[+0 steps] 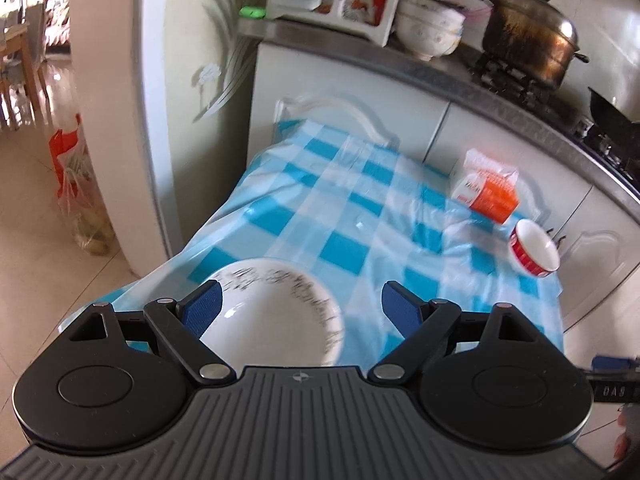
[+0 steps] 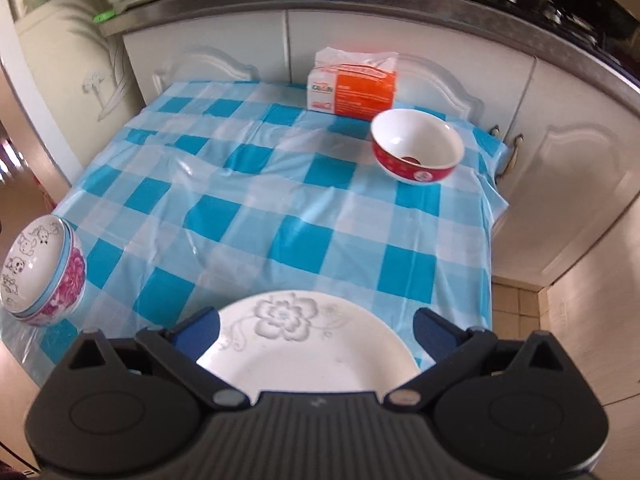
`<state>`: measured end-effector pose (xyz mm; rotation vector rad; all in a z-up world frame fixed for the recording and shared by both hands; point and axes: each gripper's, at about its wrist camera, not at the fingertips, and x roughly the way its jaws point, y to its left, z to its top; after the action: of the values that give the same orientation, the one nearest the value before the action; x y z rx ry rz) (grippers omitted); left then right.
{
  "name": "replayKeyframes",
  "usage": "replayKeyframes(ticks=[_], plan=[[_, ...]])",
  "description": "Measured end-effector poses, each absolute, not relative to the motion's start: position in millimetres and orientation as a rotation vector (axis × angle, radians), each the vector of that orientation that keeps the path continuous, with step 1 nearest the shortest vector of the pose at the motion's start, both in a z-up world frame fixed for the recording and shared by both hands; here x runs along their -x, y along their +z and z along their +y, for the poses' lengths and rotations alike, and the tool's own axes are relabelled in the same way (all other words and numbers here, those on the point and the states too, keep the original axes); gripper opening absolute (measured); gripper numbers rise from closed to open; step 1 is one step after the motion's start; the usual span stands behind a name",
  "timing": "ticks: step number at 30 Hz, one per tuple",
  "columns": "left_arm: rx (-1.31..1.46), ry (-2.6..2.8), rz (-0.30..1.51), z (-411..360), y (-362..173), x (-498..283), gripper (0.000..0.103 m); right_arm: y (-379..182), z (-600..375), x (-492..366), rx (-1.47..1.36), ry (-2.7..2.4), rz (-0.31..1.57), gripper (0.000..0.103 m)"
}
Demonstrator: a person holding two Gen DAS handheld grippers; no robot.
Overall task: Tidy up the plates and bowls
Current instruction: 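Move the left gripper to the red-and-white bowl beside the tissue pack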
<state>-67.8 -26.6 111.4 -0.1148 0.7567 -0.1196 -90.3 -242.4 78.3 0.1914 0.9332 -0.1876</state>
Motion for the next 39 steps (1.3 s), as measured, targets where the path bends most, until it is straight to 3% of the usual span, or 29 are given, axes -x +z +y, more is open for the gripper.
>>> replayKeyframes(ticks=[10, 17, 23, 39], plan=[[-0.021, -0.210, 0.729, -97.4, 131.7, 79.2, 0.103, 74.4, -312.8, 148.4, -0.314, -0.232, 0.759, 0.102], [-0.235, -0.330, 0.659, -165.7, 141.5, 96.8, 0.103, 67.9, -356.8, 178.9, -0.364, -0.283, 0.735, 0.102], [-0.253, -0.398, 0.682, -210.6, 139.4, 96.0, 0.103, 61.3, -384.4, 199.7, -0.371, -0.337, 0.741, 0.102], [-0.251, -0.460, 0.679, -279.2, 101.1, 48.6, 0.103, 54.4, -432.8, 173.9, -0.443, -0.486, 0.654, 0.102]])
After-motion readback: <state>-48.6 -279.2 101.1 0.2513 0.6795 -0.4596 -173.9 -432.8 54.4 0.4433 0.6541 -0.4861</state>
